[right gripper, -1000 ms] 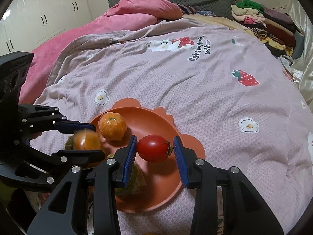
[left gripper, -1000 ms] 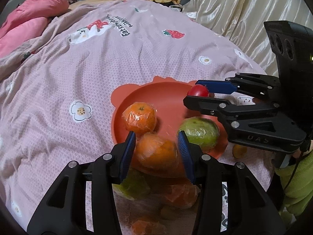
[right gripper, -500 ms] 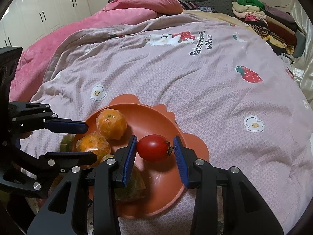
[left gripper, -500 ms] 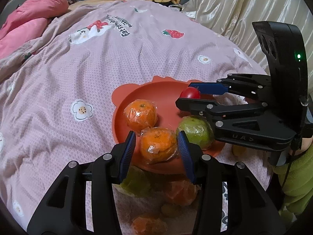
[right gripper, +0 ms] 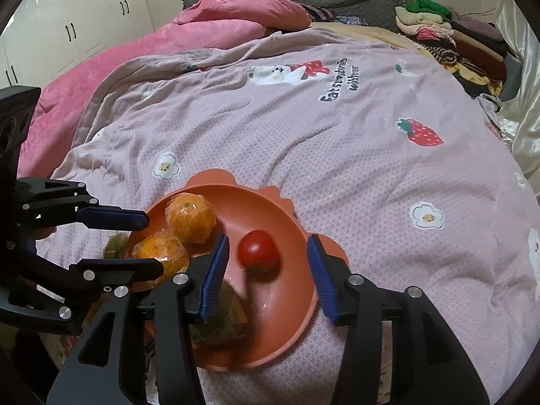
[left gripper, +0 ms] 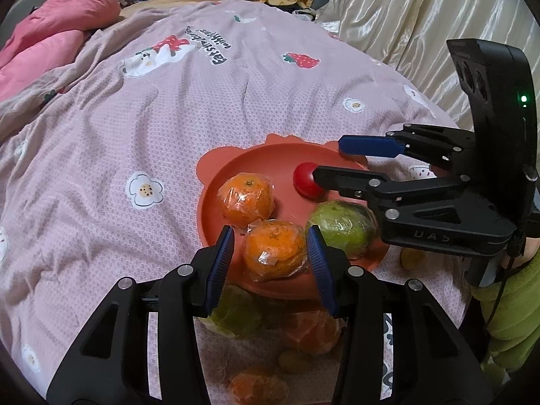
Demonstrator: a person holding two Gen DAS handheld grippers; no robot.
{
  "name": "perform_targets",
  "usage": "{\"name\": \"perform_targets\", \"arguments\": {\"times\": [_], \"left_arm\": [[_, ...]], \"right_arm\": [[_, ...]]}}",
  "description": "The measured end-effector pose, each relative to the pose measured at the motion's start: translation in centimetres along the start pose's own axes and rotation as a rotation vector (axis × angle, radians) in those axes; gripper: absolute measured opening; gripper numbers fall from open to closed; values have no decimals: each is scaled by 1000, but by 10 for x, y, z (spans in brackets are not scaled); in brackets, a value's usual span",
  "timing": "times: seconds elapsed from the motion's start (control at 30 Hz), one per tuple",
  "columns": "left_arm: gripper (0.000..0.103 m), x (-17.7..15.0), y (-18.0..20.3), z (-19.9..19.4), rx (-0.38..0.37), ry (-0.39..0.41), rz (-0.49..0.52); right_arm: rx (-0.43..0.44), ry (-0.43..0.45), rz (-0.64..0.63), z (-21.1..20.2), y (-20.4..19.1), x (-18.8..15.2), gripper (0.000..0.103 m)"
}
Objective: Organize fruits
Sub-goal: 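Carry both fruits over the orange plate and open both grippers to release them, then withdraw both tools away from the plate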
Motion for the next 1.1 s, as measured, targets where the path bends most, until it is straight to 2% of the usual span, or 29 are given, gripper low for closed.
{"name": "perform_targets", "arguments": {"times": [0.4,1.1], "left_arm": [[40,-1,-3,-5,5,4,-13],[68,1,-6,-23,40,50,-26]], "right_arm": [[-22,32,12,-20,2,-1,63],[-66,74,42,-46,7,-5,85]]}}
Point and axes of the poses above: each gripper's, at about its wrist camera, not at the fingertips, and z roughly the way its jaws point, y to its right, x to its top, the point moved 4 cm from there along z, roughly the way its jaws point, and after that the axes turned 8 degrees about -z, right-handed, at the moved point
